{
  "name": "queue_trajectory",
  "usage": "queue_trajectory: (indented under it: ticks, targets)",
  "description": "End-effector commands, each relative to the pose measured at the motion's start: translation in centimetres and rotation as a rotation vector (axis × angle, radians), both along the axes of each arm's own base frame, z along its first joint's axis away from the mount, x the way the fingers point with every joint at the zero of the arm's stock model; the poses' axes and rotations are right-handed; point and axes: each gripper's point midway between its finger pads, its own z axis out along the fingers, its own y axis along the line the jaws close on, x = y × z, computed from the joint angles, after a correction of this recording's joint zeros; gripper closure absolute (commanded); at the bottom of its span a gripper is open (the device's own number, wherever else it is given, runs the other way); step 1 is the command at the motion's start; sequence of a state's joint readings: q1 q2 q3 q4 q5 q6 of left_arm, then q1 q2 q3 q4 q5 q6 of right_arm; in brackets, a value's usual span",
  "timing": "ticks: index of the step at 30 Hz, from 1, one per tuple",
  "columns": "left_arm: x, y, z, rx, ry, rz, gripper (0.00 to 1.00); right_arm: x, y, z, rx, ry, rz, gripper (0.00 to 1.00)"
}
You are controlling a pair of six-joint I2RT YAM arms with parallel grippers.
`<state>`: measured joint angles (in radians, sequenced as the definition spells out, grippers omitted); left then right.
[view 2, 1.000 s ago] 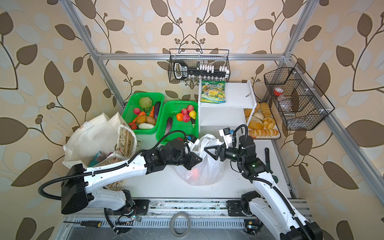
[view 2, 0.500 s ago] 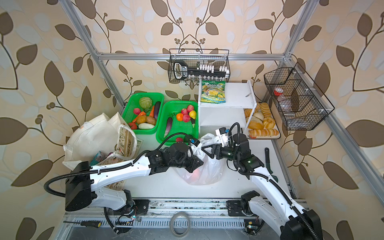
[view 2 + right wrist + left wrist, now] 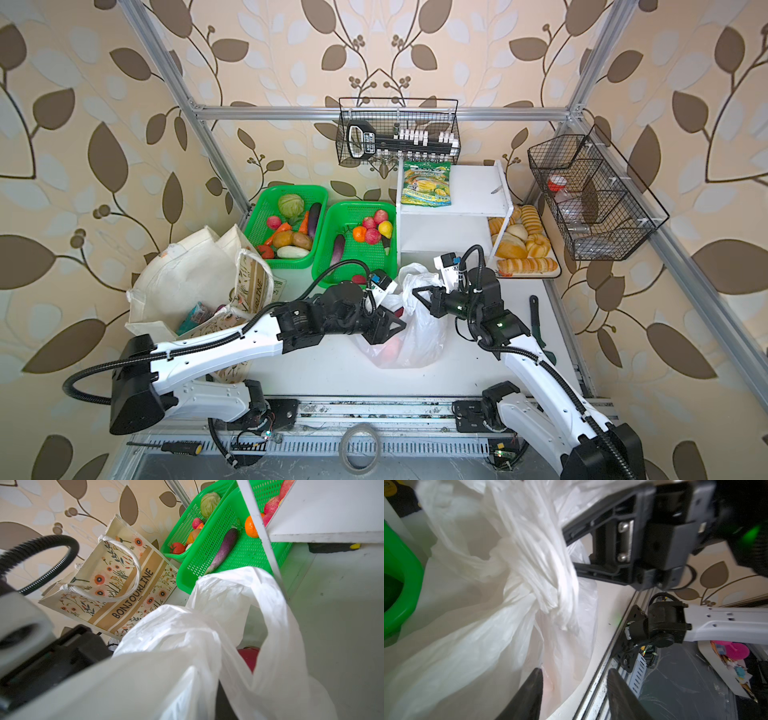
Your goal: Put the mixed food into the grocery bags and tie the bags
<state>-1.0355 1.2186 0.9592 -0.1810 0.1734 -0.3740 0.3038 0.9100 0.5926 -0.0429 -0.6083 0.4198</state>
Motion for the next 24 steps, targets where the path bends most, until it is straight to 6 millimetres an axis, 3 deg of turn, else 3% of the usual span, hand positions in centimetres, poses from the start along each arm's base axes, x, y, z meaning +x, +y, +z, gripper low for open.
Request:
queue_trajectory:
  ticks: [1, 3, 5, 10, 17, 18, 20, 24]
  targets:
    - [-0.6, 1.7, 2.2, -0.014, -0.068, 0.008, 0.36, -0.5, 0.4, 0.6, -0.001, -0.08, 0.058, 0.83]
    - [-0.3, 2.1, 3.6, -0.021, -0.107, 0.006, 0.28, -0.7, 0.5, 0.7, -0.004, -0.095, 0.072, 0.84]
    - [0.1, 1.6, 4.9, -0.038, -0.096, -0.025, 0.26, -0.9, 0.7, 1.1, 0.001, -0.12, 0.09, 0.84]
    - [2.1, -0.8, 6.2, -0.034, -0.053, -0.048, 0.35, -1.1, 0.6, 1.3, -0.005, -0.137, 0.095, 0.85]
    - [3.7, -1.9, 4.1, 0.043, 0.015, -0.027, 0.65, -1.1, 0.4, 1.4, -0.001, -0.134, 0.086, 0.83]
    - [3.5, -2.0, 4.1, 0.039, 0.017, -0.034, 0.72, -1.1, 0.4, 1.4, 0.0, -0.134, 0.084, 0.82]
    - [3.2, -2.1, 4.0, 0.028, 0.025, -0.05, 0.97, -1.1, 0.3, 1.6, 0.004, -0.138, 0.084, 0.79]
    - [2.8, -2.0, 3.7, 0.026, 0.034, -0.063, 1.0, -1.2, 0.1, 1.7, 0.015, -0.124, 0.078, 0.69]
